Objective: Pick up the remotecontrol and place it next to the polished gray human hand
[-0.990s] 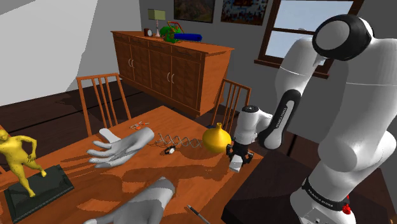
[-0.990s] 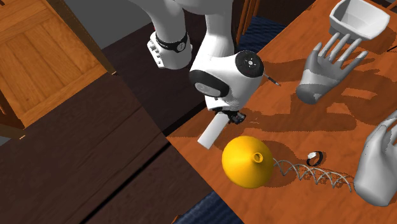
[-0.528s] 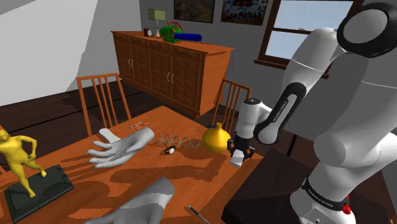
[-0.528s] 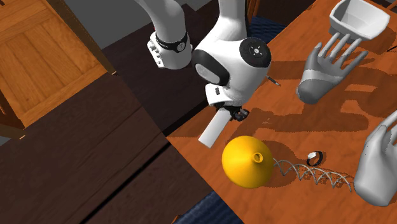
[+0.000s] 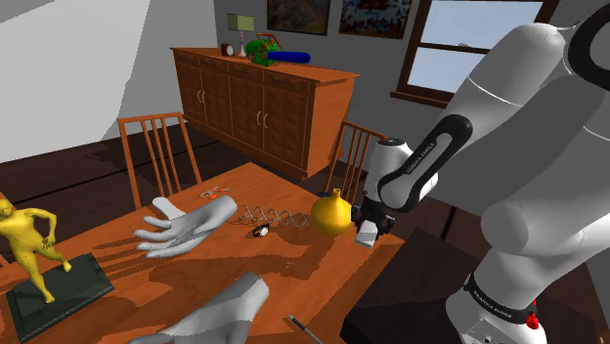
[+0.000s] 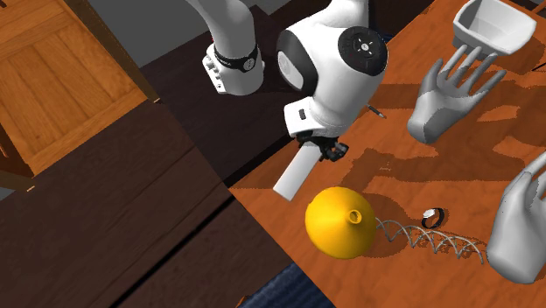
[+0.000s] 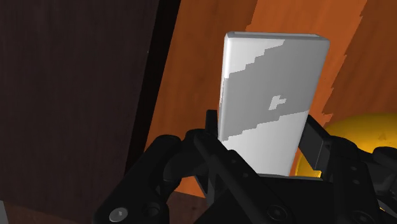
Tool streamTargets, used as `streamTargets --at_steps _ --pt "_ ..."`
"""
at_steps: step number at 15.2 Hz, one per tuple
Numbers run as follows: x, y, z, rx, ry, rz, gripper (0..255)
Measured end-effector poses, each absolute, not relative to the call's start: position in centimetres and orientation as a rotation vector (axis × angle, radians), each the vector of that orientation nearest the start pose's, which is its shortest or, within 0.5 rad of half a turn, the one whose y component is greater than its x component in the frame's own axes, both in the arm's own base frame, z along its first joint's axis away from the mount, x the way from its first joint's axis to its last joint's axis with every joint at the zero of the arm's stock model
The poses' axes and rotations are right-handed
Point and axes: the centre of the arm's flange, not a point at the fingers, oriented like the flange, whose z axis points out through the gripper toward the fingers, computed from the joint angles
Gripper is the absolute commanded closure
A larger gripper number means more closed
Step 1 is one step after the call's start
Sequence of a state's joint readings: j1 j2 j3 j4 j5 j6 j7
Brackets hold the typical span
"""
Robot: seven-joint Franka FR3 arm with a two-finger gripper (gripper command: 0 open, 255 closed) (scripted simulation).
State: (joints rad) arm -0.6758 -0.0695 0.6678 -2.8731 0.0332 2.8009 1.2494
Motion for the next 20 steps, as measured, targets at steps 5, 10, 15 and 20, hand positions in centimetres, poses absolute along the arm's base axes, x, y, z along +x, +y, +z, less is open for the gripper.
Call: streamTargets --at_steps 5,10,15,20 --pt "35.0 -1.3 23.4 -2.536 1.912 -0.007 255" --pt "35.0 -1.2 26.0 -2.535 1.912 -0.007 255" --pt "35.3 -0.6 28.3 -2.536 1.911 -0.007 255" --pt "39.1 3.5 28.6 -2.539 1.910 -0.006 255"
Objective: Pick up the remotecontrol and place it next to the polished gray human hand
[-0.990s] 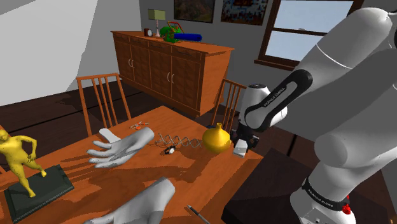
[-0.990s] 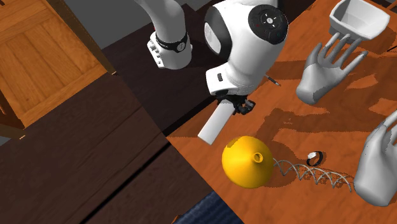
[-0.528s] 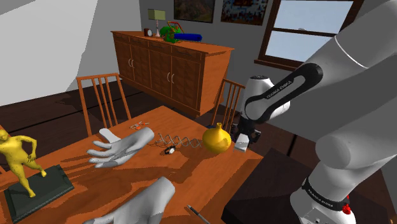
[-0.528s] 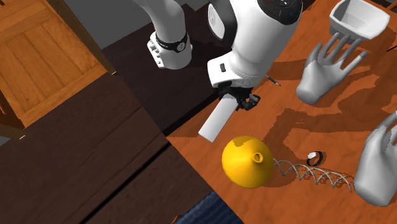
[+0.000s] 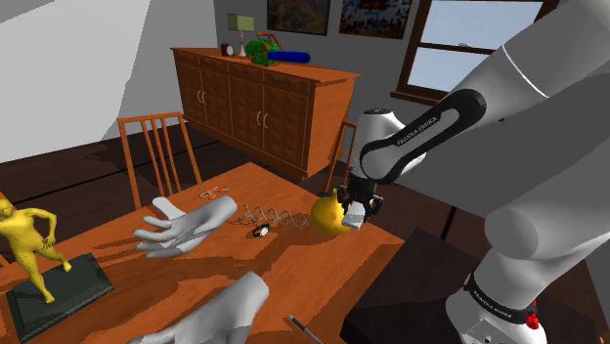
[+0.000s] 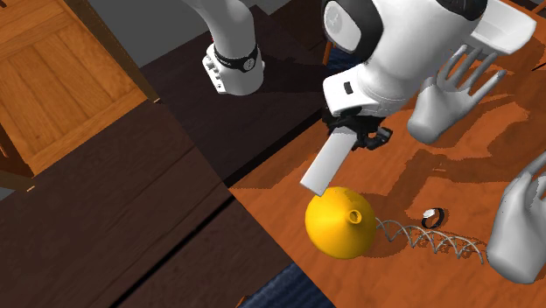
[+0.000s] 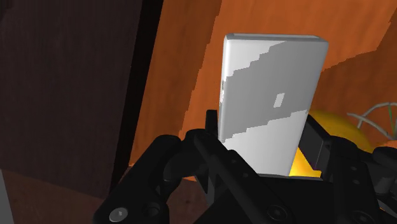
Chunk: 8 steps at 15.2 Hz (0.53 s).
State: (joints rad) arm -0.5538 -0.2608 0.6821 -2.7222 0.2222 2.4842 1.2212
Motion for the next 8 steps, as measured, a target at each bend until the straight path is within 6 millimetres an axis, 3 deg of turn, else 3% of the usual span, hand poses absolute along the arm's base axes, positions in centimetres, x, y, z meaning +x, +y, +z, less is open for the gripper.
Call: streamTargets --at_steps 8 --pt "46.1 12.1 28.8 -2.539 1.907 -0.002 255"
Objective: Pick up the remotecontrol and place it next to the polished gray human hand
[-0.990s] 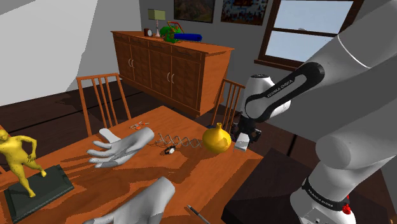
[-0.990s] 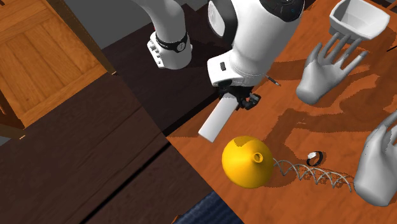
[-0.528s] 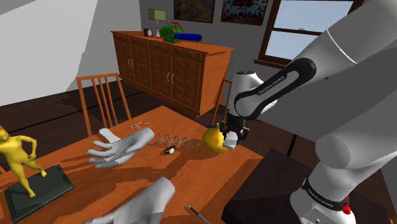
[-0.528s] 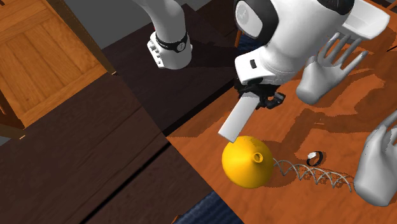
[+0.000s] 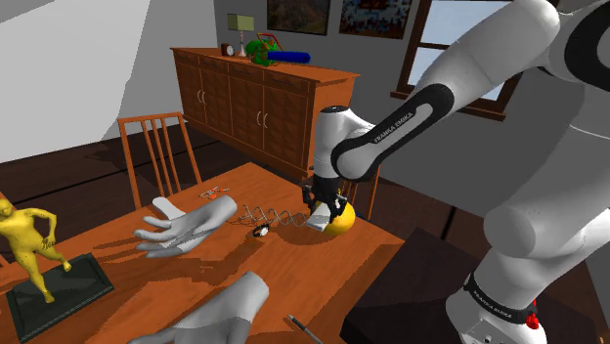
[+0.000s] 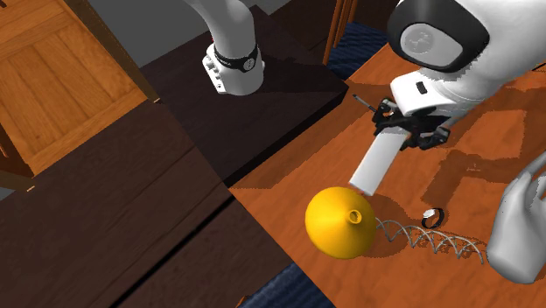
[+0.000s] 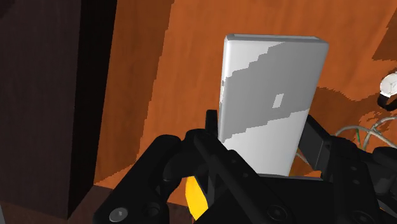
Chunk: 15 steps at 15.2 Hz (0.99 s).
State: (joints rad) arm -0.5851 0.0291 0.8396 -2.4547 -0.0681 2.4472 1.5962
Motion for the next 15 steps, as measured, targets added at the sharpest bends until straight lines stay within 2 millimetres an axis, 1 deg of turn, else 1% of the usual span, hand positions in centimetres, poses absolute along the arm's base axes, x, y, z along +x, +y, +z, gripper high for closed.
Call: streamTargets --at_steps 3,5,7,9,11,13,15 --pt "48.6 14.8 28.8 -2.537 1.907 -0.001 255" --pt "50.2 16.9 28.4 -2.537 1.907 -0.002 255" --pt "51.8 18.9 28.6 -2.536 1.907 -0.003 255" --pt "53.8 20.9 28.6 -2.535 1.908 -0.003 255" --pt "55.2 23.2 28.9 -2.535 1.908 -0.004 255" --pt "57.0 25.2 29.0 -2.535 1.908 -0.004 255" --pt "58.6 27.1 28.6 -2.535 1.909 -0.004 255"
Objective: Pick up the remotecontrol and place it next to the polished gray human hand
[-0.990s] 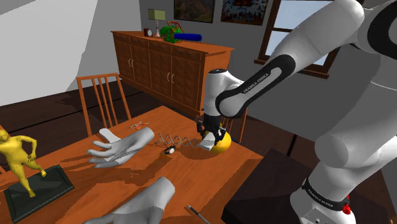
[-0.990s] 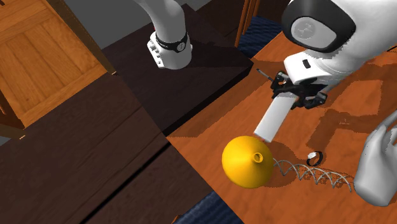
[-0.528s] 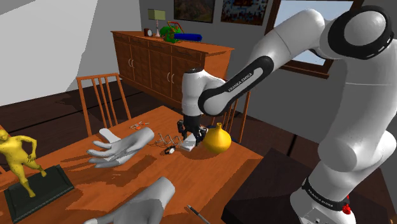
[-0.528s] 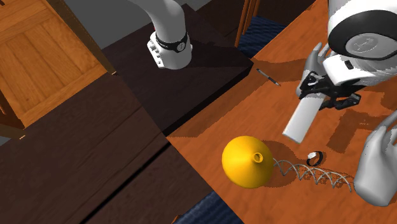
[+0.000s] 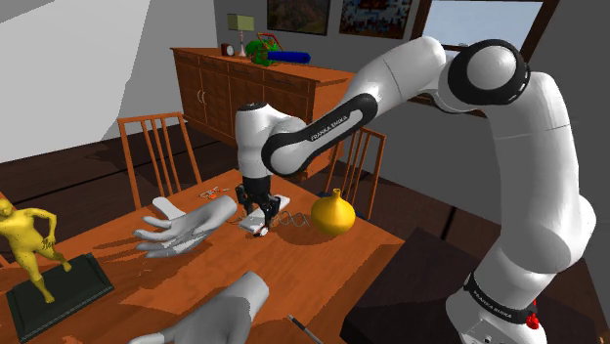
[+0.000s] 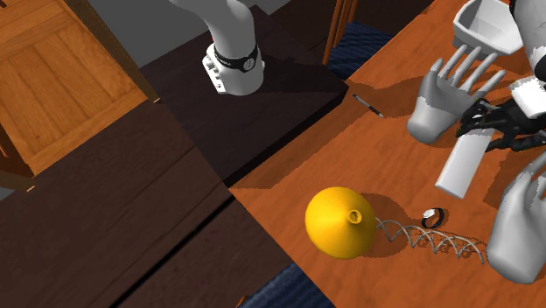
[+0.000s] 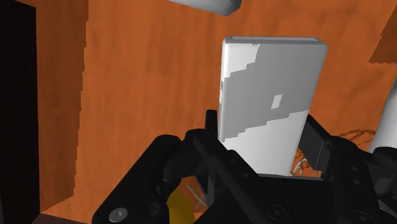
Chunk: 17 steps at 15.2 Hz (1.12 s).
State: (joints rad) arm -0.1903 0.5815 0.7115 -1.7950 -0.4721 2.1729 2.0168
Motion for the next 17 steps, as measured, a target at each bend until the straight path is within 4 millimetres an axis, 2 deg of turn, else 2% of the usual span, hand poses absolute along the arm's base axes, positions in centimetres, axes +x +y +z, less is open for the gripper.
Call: streamTargets --at_steps 2,4,17 --pt "60.3 28.7 28.7 -2.535 1.908 -0.004 255" --pt "60.9 29.5 28.1 -2.536 1.910 -0.005 255" --pt "61.0 29.7 21.3 -2.536 1.912 -0.005 255"
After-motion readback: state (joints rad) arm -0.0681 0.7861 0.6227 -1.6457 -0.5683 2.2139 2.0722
